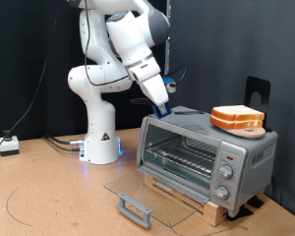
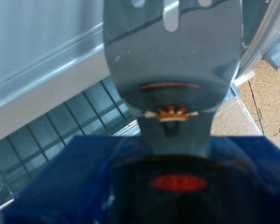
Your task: Make a piece of toast with the oven
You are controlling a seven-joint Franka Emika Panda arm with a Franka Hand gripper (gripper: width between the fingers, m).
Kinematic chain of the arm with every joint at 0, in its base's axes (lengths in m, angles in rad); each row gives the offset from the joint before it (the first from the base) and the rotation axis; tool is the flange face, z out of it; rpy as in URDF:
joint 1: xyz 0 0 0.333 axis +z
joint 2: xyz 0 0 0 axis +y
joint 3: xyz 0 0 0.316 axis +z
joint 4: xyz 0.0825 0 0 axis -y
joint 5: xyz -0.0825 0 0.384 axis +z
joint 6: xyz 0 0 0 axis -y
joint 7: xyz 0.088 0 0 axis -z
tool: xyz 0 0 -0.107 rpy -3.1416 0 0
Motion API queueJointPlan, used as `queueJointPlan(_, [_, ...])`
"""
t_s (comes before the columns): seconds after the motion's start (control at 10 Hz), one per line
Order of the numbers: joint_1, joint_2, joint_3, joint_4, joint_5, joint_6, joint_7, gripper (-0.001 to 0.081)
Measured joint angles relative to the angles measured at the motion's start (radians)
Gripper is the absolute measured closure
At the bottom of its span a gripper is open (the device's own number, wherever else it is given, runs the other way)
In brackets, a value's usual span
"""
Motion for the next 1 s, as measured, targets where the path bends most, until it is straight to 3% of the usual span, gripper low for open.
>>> queueJointPlan(0.6, [0.002, 0.086, 0.042, 0.058, 0.029, 0.039, 0.019, 0.041])
queueJointPlan(1.0, [0.006, 0.107, 0.07, 0.076, 0.035, 0.033, 0.019, 0.041])
